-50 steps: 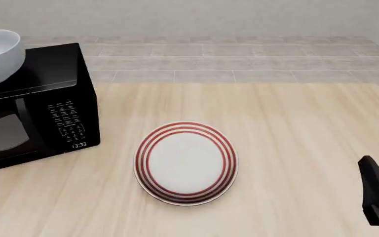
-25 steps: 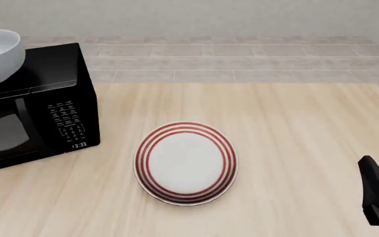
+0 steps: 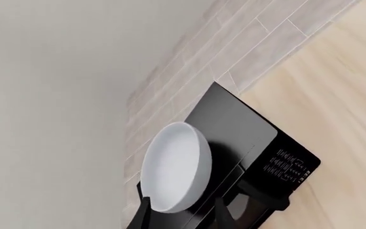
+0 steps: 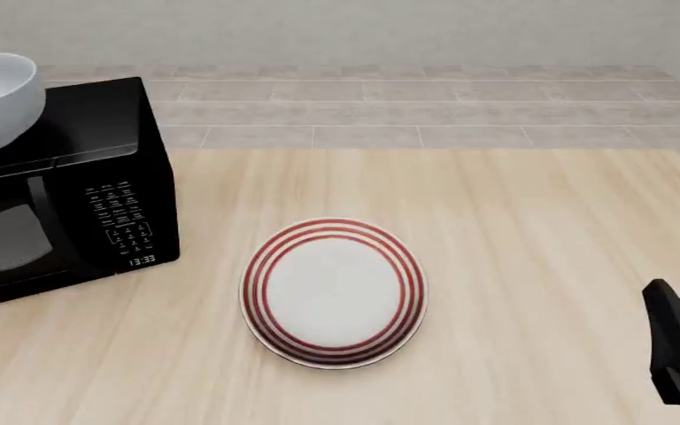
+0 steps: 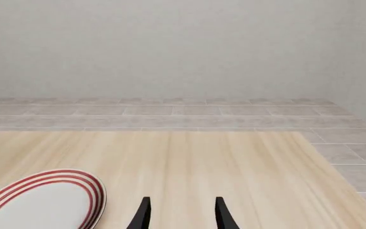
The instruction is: Pick up the white bowl and put it on the plate.
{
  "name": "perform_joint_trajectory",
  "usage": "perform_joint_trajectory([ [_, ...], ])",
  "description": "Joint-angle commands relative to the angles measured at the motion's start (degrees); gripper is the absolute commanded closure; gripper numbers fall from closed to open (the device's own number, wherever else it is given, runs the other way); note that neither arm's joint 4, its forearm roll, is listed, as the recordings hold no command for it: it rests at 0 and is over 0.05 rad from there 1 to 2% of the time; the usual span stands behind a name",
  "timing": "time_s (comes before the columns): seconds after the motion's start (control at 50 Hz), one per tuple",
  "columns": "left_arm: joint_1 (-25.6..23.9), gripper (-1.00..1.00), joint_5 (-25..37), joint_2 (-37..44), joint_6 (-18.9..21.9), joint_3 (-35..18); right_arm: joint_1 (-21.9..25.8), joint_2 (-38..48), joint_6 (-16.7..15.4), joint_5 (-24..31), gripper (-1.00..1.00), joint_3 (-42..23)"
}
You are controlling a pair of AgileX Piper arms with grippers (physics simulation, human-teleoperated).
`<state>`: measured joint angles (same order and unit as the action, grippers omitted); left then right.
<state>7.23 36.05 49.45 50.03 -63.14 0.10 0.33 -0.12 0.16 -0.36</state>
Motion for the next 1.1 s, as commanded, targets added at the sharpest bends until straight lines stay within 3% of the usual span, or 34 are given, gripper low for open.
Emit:
perform_joint_trajectory([
  [0.02, 2.5, -1.00, -2.8, 4.3, 0.0, -0.4, 0.0, 0.0, 0.0, 0.0, -1.00, 0.0],
  [0.48, 3.2, -1.00, -9.3, 8.6, -0.5, 4.7, 0.0, 0.0, 0.0, 0.0, -1.00, 0.0],
  [1.1, 3.5, -1.00, -14.7, 13.8, -0.2, 6.9, 0.0, 0.0, 0.0, 0.0, -1.00, 0.0],
])
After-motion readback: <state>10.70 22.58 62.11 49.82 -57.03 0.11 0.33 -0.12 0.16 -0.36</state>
